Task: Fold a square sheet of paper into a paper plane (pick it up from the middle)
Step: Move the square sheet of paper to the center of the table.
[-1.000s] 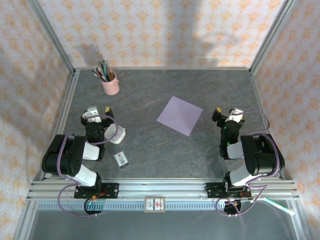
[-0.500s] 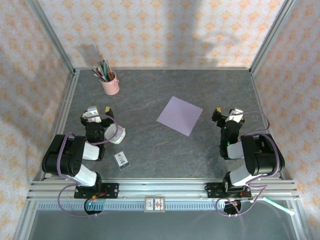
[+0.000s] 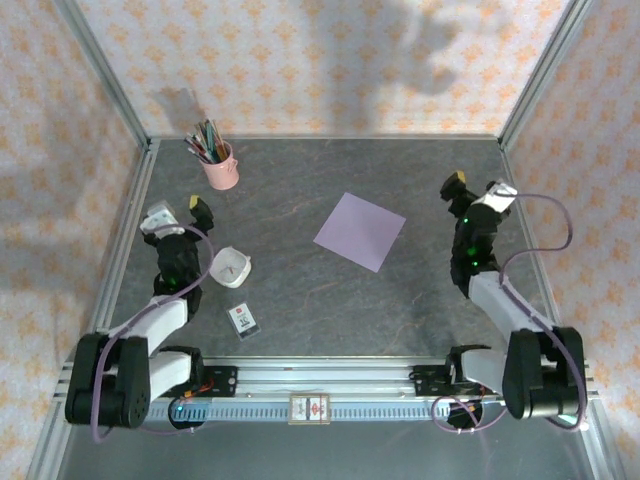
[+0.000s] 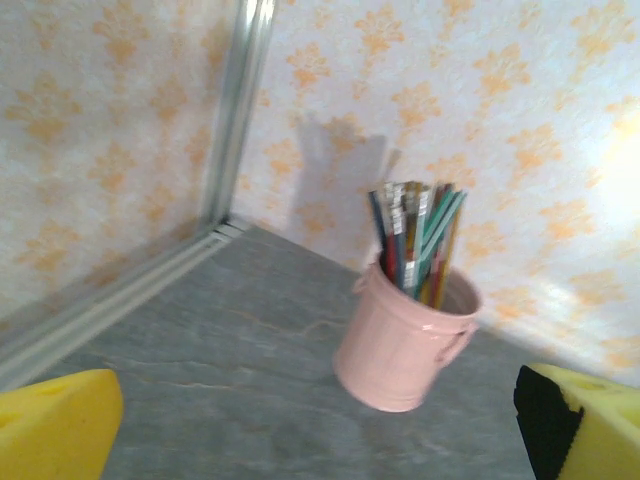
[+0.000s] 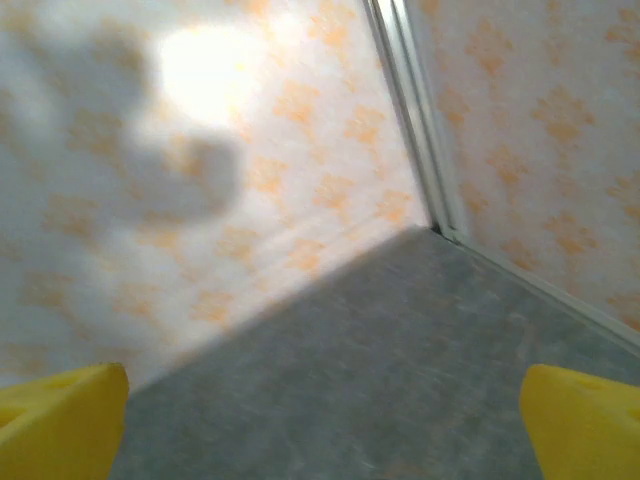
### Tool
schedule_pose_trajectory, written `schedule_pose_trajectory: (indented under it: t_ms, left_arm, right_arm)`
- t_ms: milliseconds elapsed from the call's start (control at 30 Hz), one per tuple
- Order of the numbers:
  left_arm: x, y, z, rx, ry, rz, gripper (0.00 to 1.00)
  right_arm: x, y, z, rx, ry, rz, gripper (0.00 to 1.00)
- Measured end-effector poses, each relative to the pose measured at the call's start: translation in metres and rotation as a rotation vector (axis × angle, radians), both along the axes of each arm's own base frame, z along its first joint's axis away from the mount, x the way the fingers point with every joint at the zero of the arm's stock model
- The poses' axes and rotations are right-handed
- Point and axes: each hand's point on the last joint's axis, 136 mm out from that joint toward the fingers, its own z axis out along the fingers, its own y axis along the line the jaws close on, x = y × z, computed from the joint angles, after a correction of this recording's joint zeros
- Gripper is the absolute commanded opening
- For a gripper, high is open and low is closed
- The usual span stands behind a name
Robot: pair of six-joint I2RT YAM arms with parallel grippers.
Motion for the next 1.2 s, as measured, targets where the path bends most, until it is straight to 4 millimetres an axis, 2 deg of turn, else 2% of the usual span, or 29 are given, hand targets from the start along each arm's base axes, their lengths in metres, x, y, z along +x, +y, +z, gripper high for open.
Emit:
schedule_pose_trajectory:
  t_ms: [67, 133, 200, 267, 333, 433, 533, 633, 833, 1000, 1100, 1200]
  left_arm:
    - [0.003, -0.010, 0.012, -0.071, -0.013, -0.055, 0.99]
    - [0.004, -0.029, 0.015, -0.137, 0.003, -0.124, 0.99]
    - [0.005, -0.055, 0.008, -0.182, 0.055, -0.205, 0.99]
    - [0.004, -0.082, -0.002, -0.210, 0.133, -0.281, 0.99]
    - [0.003, -0.102, -0.013, -0.223, 0.219, -0.329, 0.99]
    - [0.005, -0.114, -0.024, -0.222, 0.318, -0.346, 0.99]
    - [0.007, -0.121, -0.032, -0.215, 0.386, -0.356, 0.99]
    - [0.006, -0.129, -0.042, -0.213, 0.433, -0.376, 0.99]
    - [0.006, -0.136, -0.062, -0.207, 0.509, -0.390, 0.99]
    - [0.009, -0.137, -0.064, -0.204, 0.531, -0.387, 0.99]
    - [0.009, -0.136, -0.069, -0.200, 0.557, -0.380, 0.99]
    - [0.007, -0.136, -0.074, -0.199, 0.585, -0.376, 0.99]
  right_arm:
    - [0.001, 0.023, 0.001, 0.035, 0.025, 0.069, 1.00]
    - [0.001, 0.070, -0.020, 0.037, 0.130, 0.185, 1.00]
    - [0.001, 0.122, -0.053, 0.004, 0.274, 0.310, 0.97]
    - [-0.005, 0.168, -0.091, -0.045, 0.425, 0.423, 0.90]
    - [-0.010, 0.196, -0.127, -0.089, 0.550, 0.492, 0.80]
    - [-0.014, 0.226, -0.178, -0.151, 0.723, 0.554, 0.72]
    - [-0.014, 0.234, -0.215, -0.195, 0.844, 0.565, 0.66]
    - [-0.013, 0.234, -0.232, -0.223, 0.907, 0.560, 0.65]
    - [-0.007, 0.245, -0.233, -0.196, 0.909, 0.594, 0.62]
    - [-0.011, 0.253, -0.232, -0.167, 0.905, 0.595, 0.62]
    - [-0.022, 0.272, -0.232, -0.142, 0.899, 0.619, 0.62]
    - [-0.040, 0.303, -0.230, -0.106, 0.888, 0.674, 0.62]
